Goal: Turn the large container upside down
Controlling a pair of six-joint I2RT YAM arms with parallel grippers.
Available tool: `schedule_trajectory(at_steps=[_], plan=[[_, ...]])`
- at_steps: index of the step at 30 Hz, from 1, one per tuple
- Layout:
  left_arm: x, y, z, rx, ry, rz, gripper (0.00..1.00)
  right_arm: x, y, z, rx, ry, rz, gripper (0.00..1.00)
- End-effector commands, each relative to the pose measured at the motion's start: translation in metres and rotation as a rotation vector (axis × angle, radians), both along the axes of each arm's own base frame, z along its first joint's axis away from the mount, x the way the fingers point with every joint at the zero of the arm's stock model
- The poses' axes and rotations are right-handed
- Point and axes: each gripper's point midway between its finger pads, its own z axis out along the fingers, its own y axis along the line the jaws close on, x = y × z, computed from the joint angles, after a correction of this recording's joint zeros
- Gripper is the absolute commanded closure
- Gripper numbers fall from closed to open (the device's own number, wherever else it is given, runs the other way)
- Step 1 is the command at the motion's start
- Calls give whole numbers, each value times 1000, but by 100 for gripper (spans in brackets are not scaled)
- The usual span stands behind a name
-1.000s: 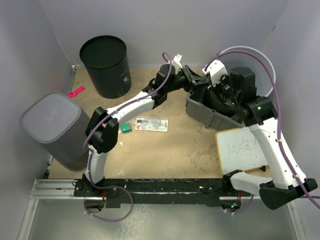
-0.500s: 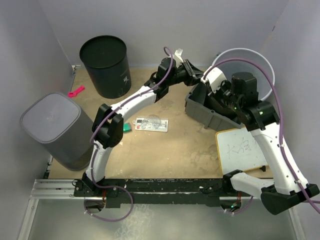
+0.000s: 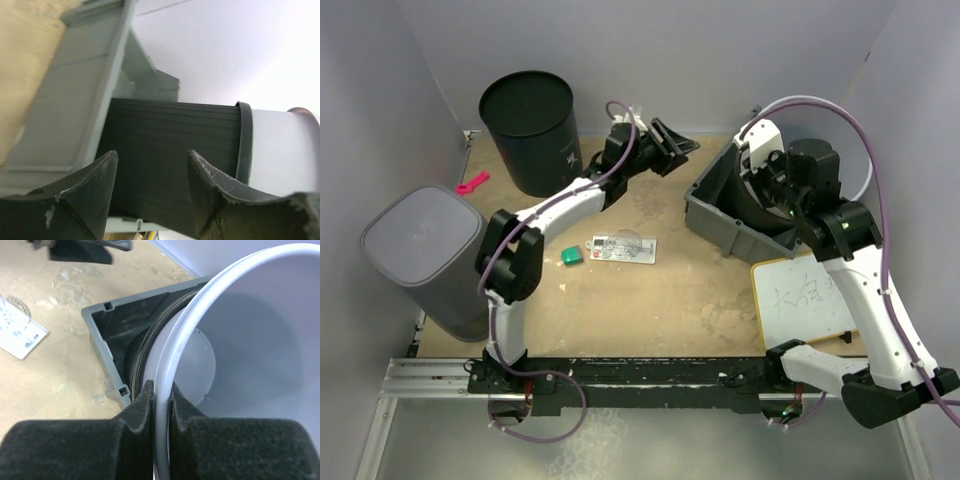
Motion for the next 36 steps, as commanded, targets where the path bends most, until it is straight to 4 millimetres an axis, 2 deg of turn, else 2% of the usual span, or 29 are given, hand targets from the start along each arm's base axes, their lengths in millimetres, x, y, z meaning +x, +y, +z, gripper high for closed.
schedule_trajectory(at_steps=[1, 3, 5, 9, 13, 20, 25, 36], plan=[[-25, 27, 75, -88, -187, 67, 43, 24, -2, 78, 128, -258, -95, 100], [-42, 19, 72, -88, -188, 39, 41, 28, -2, 79, 145, -254, -117, 100], [-64, 2, 67, -72, -202, -4, 41, 31, -2, 80, 167, -253, -132, 100], [-104, -30, 72, -54, -270, -135, 43, 36, -4, 81, 180, -247, -168, 100], [-123, -47, 66, -126, -244, -198, 47, 38, -6, 83, 203, -248, -198, 100], [-136, -70, 61, -193, -205, -256, 48, 42, -4, 90, 213, -261, -199, 100], [-131, -79, 49, -168, -175, -255, 53, 42, -2, 93, 225, -266, -190, 100], [-137, -93, 66, -209, -192, -277, 59, 44, 2, 88, 233, -247, -179, 100]])
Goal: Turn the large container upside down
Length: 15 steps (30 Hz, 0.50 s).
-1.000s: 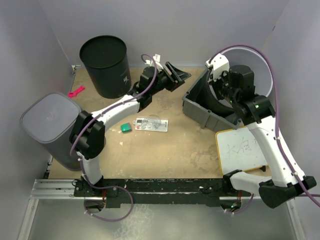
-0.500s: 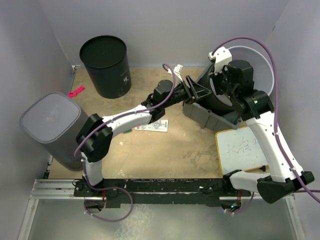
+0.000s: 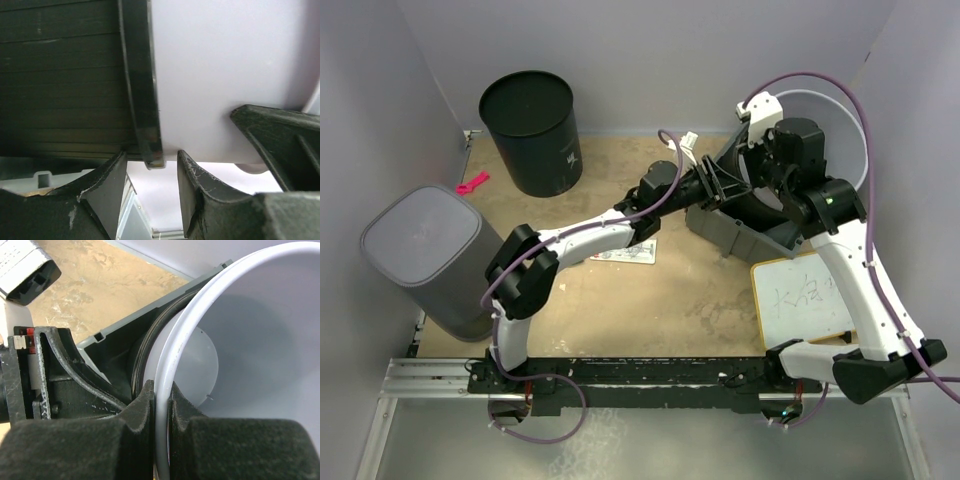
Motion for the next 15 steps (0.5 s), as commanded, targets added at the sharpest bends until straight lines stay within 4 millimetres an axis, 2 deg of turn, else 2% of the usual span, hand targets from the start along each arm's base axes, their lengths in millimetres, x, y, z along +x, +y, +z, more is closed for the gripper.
schedule_trajectory(at_steps=[1, 3, 7, 11, 12, 15], plan=[[-8, -7, 46, -102, -64, -24, 59, 6, -1, 78, 70, -249, -12, 100], [-8, -10, 47, -103, -63, -22, 60, 5, -1, 79, 75, -251, -9, 100], [-4, -17, 39, -82, -45, -19, 72, 4, 2, 82, 93, -254, 4, 100], [1, -17, 29, -59, -22, 2, 97, 0, 0, 86, 91, -253, 6, 100], [2, -17, 27, -53, -18, 8, 100, -2, 0, 87, 88, -254, 6, 100], [8, -15, 19, -26, 5, 39, 100, -7, -2, 93, 77, -259, 17, 100]])
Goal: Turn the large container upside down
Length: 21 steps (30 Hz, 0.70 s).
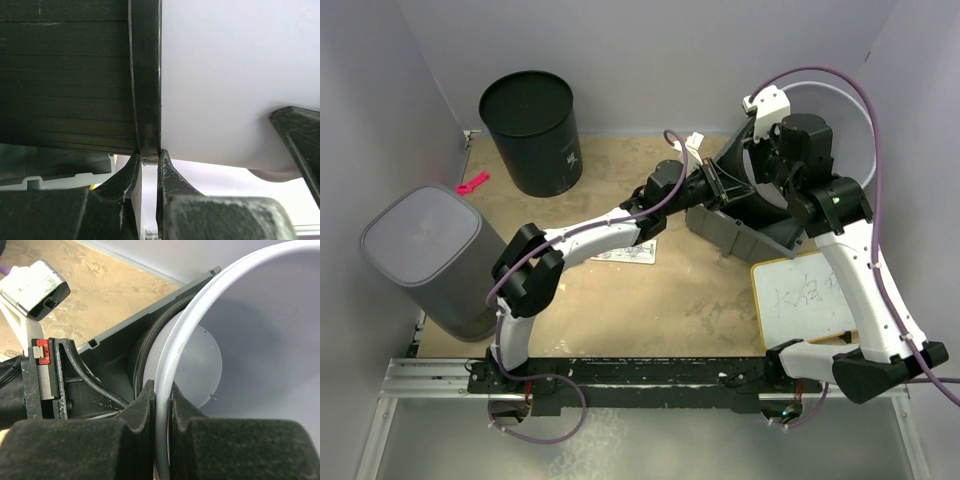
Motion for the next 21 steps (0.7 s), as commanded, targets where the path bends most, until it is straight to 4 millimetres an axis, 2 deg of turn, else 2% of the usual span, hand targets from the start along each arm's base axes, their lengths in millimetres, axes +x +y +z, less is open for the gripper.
schedule_trajectory(at_steps=[1, 6, 10, 18, 21], plan=[[11, 0, 16, -15, -19, 58, 100, -9, 3, 82, 63, -237, 45, 100], [19, 2, 9, -4, 6, 76, 100, -21, 0, 103, 33, -286, 76, 100], [24, 3, 3, 0, 16, 83, 100, -33, -10, 127, 17, -341, 63, 100], [40, 11, -7, 11, 28, 106, 100, -75, -30, 184, 50, -494, 40, 100], [44, 11, -8, 17, 25, 107, 100, -90, -29, 199, 93, -551, 73, 100]])
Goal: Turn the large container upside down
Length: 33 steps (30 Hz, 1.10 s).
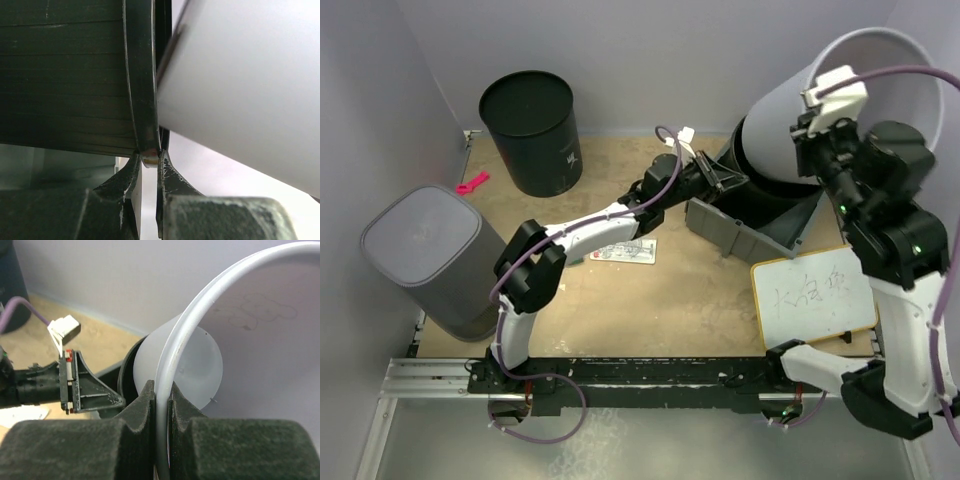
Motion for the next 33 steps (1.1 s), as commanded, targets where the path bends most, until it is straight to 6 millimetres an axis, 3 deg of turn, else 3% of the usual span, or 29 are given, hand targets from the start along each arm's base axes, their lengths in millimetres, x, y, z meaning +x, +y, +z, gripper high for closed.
schedule_trajectory(at_steps=[1, 5, 11, 15, 22, 24, 28, 30, 33], plan=[[16, -1, -5, 33, -24, 20, 100, -42, -8, 88, 87, -312, 52, 100], [17, -6, -6, 56, -30, 5, 100, -57, 4, 99, 138, -378, 141, 100], [13, 5, 25, 112, -132, 9, 65, -69, 18, 109, 185, -445, 242, 100], [11, 26, 57, 141, -231, 32, 50, -71, 25, 110, 201, -462, 281, 100], [16, 85, 94, 208, -334, 118, 47, -72, 27, 112, 232, -493, 293, 100], [26, 110, 87, 235, -303, 183, 48, -72, 27, 113, 243, -499, 292, 100], [50, 150, 51, 232, -182, 260, 50, -69, 26, 113, 286, -512, 277, 100], [58, 157, 24, 247, -133, 269, 50, -68, 28, 113, 292, -510, 287, 100], [63, 151, -11, 289, -86, 237, 50, -67, 32, 113, 299, -506, 303, 100]])
